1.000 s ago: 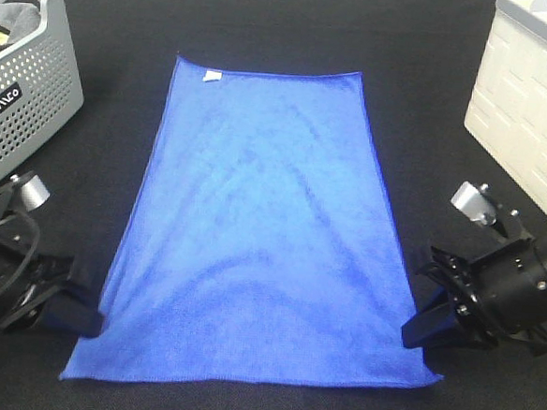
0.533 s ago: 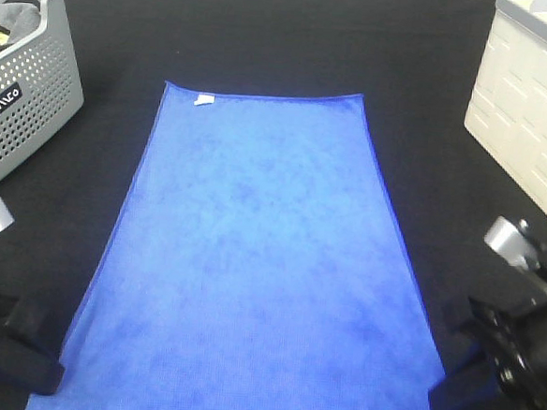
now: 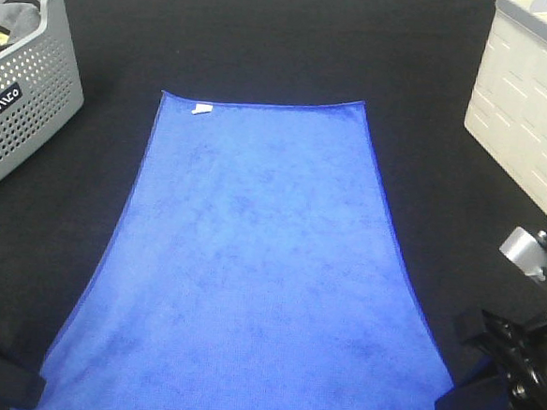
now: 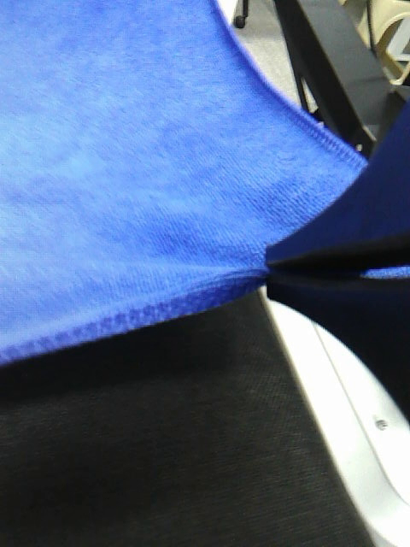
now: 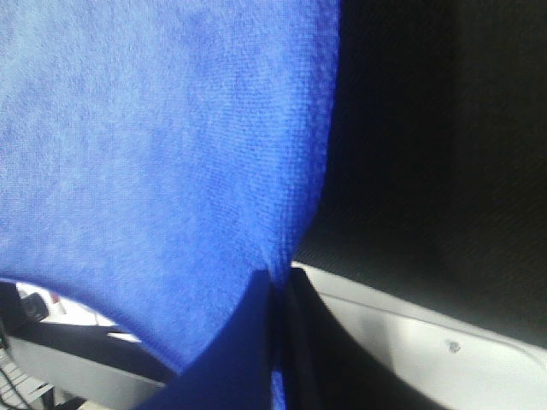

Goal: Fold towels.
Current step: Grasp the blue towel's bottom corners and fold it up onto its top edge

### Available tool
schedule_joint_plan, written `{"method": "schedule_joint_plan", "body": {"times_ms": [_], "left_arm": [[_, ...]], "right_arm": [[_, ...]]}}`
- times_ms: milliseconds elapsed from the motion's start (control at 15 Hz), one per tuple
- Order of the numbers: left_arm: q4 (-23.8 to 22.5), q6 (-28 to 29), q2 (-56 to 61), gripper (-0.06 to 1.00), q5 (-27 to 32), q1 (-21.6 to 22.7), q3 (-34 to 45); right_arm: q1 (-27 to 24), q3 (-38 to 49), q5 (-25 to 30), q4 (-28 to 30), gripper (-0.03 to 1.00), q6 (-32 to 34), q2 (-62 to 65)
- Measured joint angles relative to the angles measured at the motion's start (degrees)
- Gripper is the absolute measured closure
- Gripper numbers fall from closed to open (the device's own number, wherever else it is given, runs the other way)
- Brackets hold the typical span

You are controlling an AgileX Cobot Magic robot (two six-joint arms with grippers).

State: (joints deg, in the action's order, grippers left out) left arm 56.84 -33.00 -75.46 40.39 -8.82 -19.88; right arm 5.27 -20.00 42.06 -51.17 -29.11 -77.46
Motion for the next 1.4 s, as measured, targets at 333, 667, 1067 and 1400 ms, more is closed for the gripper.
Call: {"method": "schedule_joint_plan", "body": {"times_ms": [333, 667, 1067, 1400], "left_arm": [[-2.9, 1.4, -3.8, 0.94, -2.1, 0.0, -11.2], [-7.1, 3.2, -18.0, 0.94, -2.8, 0.0, -29.6], [-13.3, 5.8, -36.2, 0.94, -3.0, 0.0, -55.9], [-17.4, 6.2, -44.9, 0.94, -4.5, 0.0, -71.2]], "right_arm": [[0.0, -16.3, 1.2, 5.5, 0.97, 1.0, -3.2], [0.0, -34.7, 2.8, 7.0, 0.97, 1.7, -17.1], [0.0, -63.5, 4.4, 9.2, 0.97, 3.6, -39.1], [-0.1, -81.8, 5.8, 15.6, 0.97, 8.1, -50.5]]}}
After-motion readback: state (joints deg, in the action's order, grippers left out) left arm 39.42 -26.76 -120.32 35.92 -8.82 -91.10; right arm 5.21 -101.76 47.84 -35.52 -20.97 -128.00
